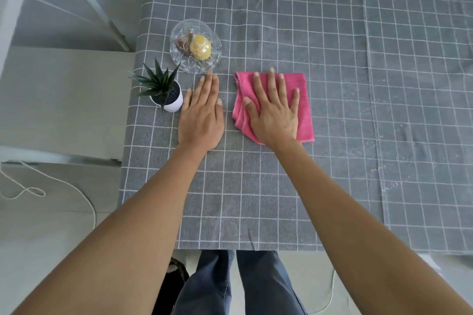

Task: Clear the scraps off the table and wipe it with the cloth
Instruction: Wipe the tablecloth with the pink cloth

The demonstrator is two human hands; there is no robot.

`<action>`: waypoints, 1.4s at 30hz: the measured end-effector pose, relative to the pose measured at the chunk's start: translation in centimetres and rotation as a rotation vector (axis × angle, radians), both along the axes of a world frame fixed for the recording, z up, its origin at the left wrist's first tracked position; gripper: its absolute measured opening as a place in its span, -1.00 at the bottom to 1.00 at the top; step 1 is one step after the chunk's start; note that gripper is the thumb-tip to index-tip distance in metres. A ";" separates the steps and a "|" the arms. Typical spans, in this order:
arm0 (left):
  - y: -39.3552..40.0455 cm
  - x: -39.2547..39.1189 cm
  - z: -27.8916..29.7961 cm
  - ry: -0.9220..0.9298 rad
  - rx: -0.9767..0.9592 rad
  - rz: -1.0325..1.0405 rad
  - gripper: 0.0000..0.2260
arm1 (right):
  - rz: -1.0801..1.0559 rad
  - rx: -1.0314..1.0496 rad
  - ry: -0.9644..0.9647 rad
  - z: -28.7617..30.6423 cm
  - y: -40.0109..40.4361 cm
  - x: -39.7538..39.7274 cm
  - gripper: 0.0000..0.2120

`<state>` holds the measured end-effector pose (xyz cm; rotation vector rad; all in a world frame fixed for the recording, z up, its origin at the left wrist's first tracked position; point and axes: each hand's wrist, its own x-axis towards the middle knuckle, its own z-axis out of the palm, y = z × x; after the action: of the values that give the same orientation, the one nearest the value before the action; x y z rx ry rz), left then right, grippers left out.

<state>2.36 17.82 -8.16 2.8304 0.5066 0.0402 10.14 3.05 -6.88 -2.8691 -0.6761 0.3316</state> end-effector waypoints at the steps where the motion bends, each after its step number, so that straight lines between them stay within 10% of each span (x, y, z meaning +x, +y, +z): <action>1: 0.0 0.0 0.0 0.002 0.002 0.002 -0.53 | -0.022 -0.012 -0.005 0.0 -0.8 0.6 -0.45; 9: -0.1 0.0 -0.2 0.007 0.021 0.022 -0.52 | -0.235 0.004 0.008 -0.1 -3.0 2.2 -0.47; 18: -0.1 0.0 0.0 -0.007 0.004 0.005 -0.53 | 0.071 0.056 -0.006 0.1 0.8 1.9 -0.51; 28: -0.2 0.0 -0.1 0.013 0.016 0.024 -0.51 | -0.372 0.046 0.015 0.0 -3.2 7.6 -0.49; 42: -0.2 0.0 0.1 0.015 0.019 0.022 -0.49 | 0.063 -0.001 -0.015 -0.1 0.9 7.0 -0.49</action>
<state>2.35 17.62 -8.06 2.8457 0.5430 0.0288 17.17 3.96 -6.98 -2.8586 -0.7705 0.3191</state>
